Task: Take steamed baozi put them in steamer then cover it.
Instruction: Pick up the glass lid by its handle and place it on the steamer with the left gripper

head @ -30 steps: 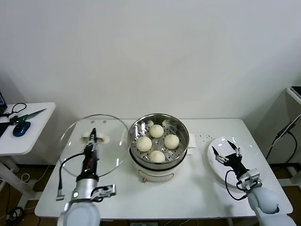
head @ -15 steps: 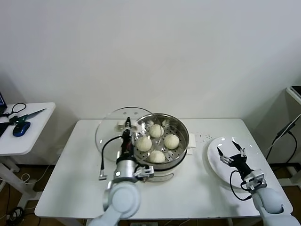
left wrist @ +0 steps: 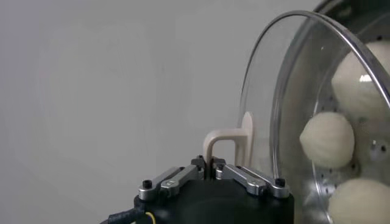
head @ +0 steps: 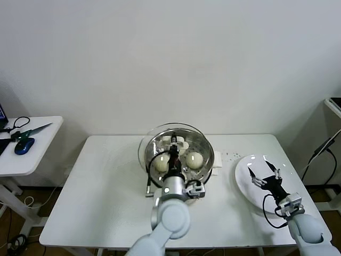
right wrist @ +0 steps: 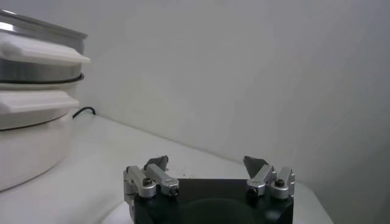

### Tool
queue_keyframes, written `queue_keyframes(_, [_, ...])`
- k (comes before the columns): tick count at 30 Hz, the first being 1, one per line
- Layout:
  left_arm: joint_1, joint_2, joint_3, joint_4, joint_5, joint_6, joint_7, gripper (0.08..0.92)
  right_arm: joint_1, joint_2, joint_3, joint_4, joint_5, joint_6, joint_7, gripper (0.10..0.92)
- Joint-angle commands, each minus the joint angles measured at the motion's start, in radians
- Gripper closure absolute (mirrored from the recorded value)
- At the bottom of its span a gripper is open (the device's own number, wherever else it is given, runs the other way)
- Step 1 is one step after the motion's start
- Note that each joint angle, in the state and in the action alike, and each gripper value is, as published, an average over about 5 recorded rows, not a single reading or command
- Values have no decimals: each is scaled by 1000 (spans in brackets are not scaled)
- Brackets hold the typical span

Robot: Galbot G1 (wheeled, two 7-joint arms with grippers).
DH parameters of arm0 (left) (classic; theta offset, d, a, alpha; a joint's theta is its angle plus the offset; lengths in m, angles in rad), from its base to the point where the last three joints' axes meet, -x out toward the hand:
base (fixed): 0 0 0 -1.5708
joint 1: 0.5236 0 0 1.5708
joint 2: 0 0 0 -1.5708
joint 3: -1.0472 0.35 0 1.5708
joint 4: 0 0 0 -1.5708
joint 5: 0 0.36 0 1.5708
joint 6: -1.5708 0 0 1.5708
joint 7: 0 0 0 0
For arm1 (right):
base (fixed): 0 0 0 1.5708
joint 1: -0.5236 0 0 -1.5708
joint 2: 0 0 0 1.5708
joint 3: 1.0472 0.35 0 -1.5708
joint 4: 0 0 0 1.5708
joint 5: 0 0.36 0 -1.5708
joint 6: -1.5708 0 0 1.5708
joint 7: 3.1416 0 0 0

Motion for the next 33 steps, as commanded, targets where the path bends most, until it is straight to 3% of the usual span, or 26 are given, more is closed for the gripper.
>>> queue_keyframes(1, [-37,-72,27,99,34,48,15,858,-1,4,4,-2,-9,2,-3,203])
queue_keyframes(33, [-38,-82,1,164,25,48,5,858,5,12,7,-7,-22,5,-14,203])
